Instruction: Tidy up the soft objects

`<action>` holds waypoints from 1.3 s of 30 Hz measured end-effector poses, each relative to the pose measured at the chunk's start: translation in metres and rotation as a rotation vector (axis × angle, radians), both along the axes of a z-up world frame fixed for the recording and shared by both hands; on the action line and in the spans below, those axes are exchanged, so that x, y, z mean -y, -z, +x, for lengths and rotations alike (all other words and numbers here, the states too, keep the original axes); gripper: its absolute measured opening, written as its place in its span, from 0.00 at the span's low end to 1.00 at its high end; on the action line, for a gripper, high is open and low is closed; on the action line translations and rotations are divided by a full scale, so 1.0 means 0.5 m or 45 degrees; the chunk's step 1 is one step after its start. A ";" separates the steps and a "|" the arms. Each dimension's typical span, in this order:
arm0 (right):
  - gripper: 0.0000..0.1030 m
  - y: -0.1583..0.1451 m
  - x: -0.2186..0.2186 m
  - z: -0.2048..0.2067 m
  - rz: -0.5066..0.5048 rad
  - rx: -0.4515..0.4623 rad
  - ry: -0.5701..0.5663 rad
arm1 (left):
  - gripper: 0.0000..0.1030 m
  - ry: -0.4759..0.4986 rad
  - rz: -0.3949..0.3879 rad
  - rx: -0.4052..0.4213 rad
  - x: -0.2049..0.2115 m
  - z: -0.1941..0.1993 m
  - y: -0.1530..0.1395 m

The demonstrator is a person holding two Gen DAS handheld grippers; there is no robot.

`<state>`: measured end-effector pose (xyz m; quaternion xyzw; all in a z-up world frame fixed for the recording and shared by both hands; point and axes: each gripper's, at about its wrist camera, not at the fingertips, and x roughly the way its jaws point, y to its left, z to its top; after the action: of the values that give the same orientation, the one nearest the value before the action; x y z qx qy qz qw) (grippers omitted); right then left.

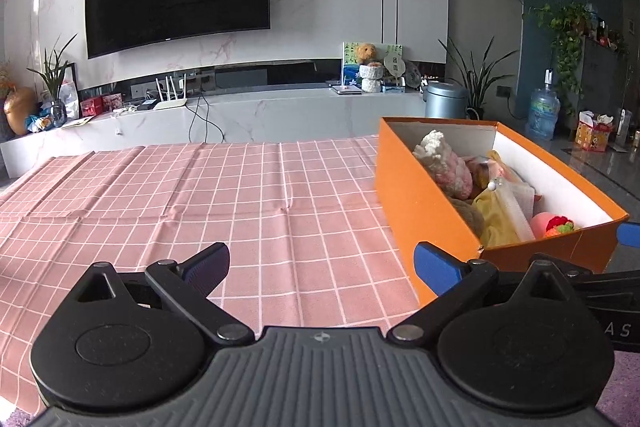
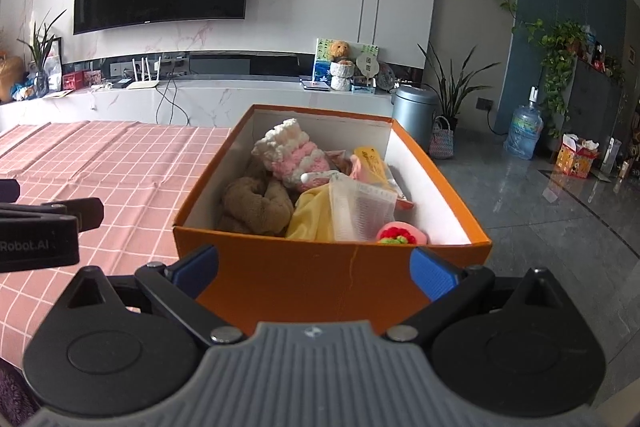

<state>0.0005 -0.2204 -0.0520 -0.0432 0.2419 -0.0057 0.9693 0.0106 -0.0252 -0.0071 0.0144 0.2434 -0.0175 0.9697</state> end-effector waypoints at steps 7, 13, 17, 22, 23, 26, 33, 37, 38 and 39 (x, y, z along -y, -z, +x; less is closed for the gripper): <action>0.97 0.002 -0.006 0.000 -0.002 0.008 -0.007 | 1.00 -0.005 -0.003 -0.014 -0.003 -0.004 0.002; 0.97 0.001 -0.010 -0.001 -0.009 0.011 -0.011 | 1.00 0.004 -0.007 -0.014 -0.003 -0.008 -0.001; 0.97 0.000 -0.010 -0.003 -0.007 0.015 -0.010 | 1.00 0.002 -0.007 -0.015 -0.003 -0.008 -0.002; 0.97 0.001 -0.008 -0.005 -0.007 0.015 -0.002 | 1.00 0.001 -0.006 -0.014 -0.003 -0.009 -0.003; 0.97 0.000 -0.008 -0.005 -0.006 0.015 0.000 | 1.00 0.001 -0.005 -0.014 -0.003 -0.010 -0.003; 0.97 0.000 -0.006 -0.007 -0.004 0.015 0.004 | 1.00 -0.002 -0.008 -0.018 -0.004 -0.012 -0.004; 0.97 0.000 -0.006 -0.007 -0.004 0.016 0.004 | 1.00 -0.006 -0.001 -0.017 -0.005 -0.013 -0.004; 0.97 0.000 -0.006 -0.007 -0.004 0.016 0.006 | 1.00 -0.005 -0.001 -0.020 -0.006 -0.013 -0.004; 0.97 0.000 -0.005 -0.007 -0.003 0.016 0.006 | 1.00 -0.005 -0.001 -0.020 -0.007 -0.014 -0.004; 0.97 0.000 -0.005 -0.007 -0.003 0.016 0.006 | 1.00 -0.007 0.000 -0.020 -0.007 -0.014 -0.004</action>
<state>-0.0030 -0.2177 -0.0520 -0.0438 0.2361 -0.0086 0.9707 0.0036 -0.0219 -0.0053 0.0138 0.2509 -0.0149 0.9678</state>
